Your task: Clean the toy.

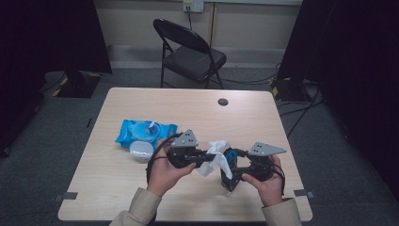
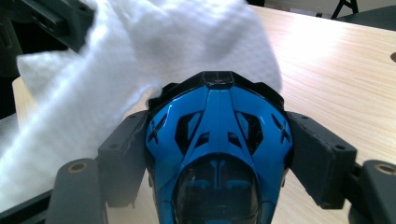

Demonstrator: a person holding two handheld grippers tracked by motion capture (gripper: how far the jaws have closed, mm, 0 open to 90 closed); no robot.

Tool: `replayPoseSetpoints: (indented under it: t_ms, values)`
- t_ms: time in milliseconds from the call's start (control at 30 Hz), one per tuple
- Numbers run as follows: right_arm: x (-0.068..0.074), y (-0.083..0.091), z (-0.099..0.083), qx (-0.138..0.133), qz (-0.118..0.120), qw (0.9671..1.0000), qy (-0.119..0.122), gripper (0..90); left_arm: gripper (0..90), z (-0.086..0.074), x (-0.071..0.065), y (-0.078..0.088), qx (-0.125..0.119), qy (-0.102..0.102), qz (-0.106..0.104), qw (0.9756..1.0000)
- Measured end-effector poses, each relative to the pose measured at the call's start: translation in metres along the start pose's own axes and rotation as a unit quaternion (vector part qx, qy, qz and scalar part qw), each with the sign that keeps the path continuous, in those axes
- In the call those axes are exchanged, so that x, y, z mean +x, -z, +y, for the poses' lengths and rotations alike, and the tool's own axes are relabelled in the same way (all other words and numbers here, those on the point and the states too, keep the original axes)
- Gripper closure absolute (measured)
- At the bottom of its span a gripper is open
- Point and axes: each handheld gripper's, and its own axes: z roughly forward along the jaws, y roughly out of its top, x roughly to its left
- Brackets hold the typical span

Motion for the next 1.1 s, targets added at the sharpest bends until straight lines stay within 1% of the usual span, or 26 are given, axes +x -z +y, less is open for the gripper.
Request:
replayPoseSetpoints:
  t_ms: [67,133,200,267,333,433,467,533,600,700,733,867,933,1033,1100]
  values:
    - [0.002,-0.001,0.0,0.004,0.003,1.0,0.005,26.6,85.3,0.003,-0.001,-0.004,-0.001,-0.002,-0.001,1.0]
    - [0.004,-0.002,0.0,0.004,0.004,1.0,0.007,26.6,85.2,0.005,-0.002,-0.007,0.003,-0.007,0.002,1.0]
    - [0.006,-0.003,0.001,0.003,0.005,1.0,0.008,26.6,85.2,0.007,-0.004,-0.012,0.005,-0.008,-0.002,0.9999]
    - [0.008,-0.003,0.003,0.002,0.01,0.9999,0.014,26.7,85.2,0.008,-0.005,-0.017,0.01,-0.013,-0.001,0.9999]
    - [0.011,-0.003,0.005,0.001,0.012,0.9998,0.018,26.6,85.2,0.009,-0.005,-0.022,0.01,-0.012,0.0,0.9999]
    - [0.011,-0.002,0.005,0.001,0.009,0.9998,0.019,26.6,85.2,0.011,-0.005,-0.025,0.012,-0.01,0.002,0.9999]
    - [0.01,-0.002,0.004,0.002,0.012,0.9998,0.018,26.6,85.2,0.011,-0.004,-0.026,0.013,-0.012,0.003,0.9998]
    - [0.01,-0.002,0.004,0.003,0.011,0.9998,0.019,26.7,85.1,0.013,-0.005,-0.027,0.017,-0.015,0.007,0.9997]
    - [0.011,-0.003,0.004,0.004,0.01,0.9998,0.017,26.6,85.2,0.014,-0.003,-0.027,0.021,-0.011,0.005,0.9997]
    - [0.01,-0.003,0.003,0.004,0.012,0.9998,0.018,26.7,85.0,0.016,-0.003,-0.028,0.018,-0.016,0.01,0.9997]
    - [0.011,-0.003,0.004,0.007,0.015,0.9996,0.022,26.6,85.0,0.017,-0.002,-0.028,0.016,-0.014,0.01,0.9997]
    - [0.015,-0.004,0.005,0.003,0.02,0.9995,0.024,26.6,85.0,0.019,0.001,-0.03,0.012,-0.006,0.008,0.9999]
    - [0.015,-0.004,0.005,0.002,0.021,0.9995,0.024,26.7,85.0,0.019,0.002,-0.031,0.012,-0.005,0.009,0.9999]
    - [0.016,-0.005,0.005,0.001,0.025,0.9994,0.023,26.6,84.6,0.02,0.005,-0.034,0.014,0.001,0.007,0.9999]
    - [0.017,-0.005,0.005,0.003,0.025,0.9993,0.027,26.7,84.5,0.021,0.007,-0.036,0.016,0.003,0.008,0.9998]
